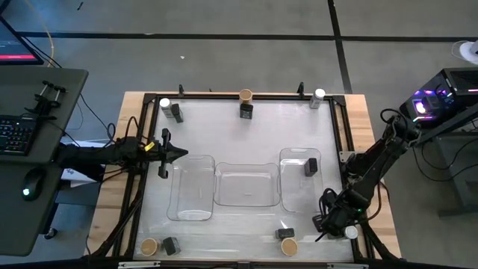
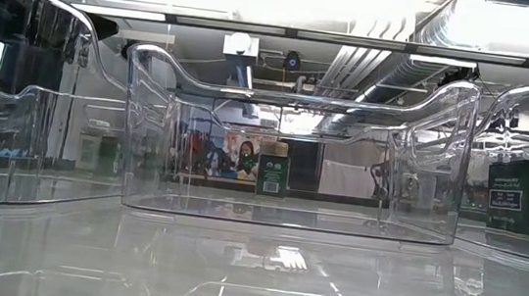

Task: Sort spices by type
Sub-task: Put the black seasoning can into the right transparent bin aligned with the other black seasoning can

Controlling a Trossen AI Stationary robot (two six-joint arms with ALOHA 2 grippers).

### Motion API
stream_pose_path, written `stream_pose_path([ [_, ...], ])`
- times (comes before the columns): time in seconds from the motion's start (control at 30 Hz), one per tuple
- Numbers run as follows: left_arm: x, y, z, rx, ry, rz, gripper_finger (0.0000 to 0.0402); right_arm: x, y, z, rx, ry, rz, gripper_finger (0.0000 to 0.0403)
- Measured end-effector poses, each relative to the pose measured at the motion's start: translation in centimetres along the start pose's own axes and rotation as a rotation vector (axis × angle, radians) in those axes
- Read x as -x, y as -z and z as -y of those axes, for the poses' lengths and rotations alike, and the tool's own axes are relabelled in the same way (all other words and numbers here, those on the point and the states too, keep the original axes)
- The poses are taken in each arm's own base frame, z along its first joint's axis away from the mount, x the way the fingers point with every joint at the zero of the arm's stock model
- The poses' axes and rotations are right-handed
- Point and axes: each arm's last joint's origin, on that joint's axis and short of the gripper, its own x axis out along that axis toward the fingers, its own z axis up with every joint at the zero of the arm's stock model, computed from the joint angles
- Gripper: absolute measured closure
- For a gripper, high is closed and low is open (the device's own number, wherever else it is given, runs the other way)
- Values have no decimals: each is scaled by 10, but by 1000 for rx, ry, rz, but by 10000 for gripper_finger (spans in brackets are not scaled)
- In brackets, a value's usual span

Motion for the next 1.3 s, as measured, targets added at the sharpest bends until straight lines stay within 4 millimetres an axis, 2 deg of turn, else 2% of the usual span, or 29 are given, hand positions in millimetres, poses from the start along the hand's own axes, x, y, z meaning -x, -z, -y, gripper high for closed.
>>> stream_pose_path([
  [0.13, 0, 0, 0, 0, 0, 0, 401, 10, 7, -5, 52, -31, -13, 273],
  [0.27, 0, 0, 0, 0, 0, 0, 401, 33, 15, -8, 116, -76, -34, 273],
  [0.47, 0, 0, 0, 0, 0, 0, 401, 99, 24, -15, 275, -357, 5, 273],
  [0.57, 0, 0, 0, 0, 0, 0, 401, 134, 17, -12, 302, -486, 128, 273],
  [0.7, 0, 0, 0, 0, 0, 0, 401, 159, -14, -4, 220, -501, 390, 273],
  [0.83, 0, 0, 0, 0, 0, 0, 402, 164, -56, 0, 122, -375, 528, 273],
  [1.03, 0, 0, 0, 0, 0, 0, 402, 161, -113, -8, 29, -210, 515, 273],
  [1.3, 0, 0, 0, 0, 0, 0, 401, 148, -160, -29, 11, -64, 425, 273],
])
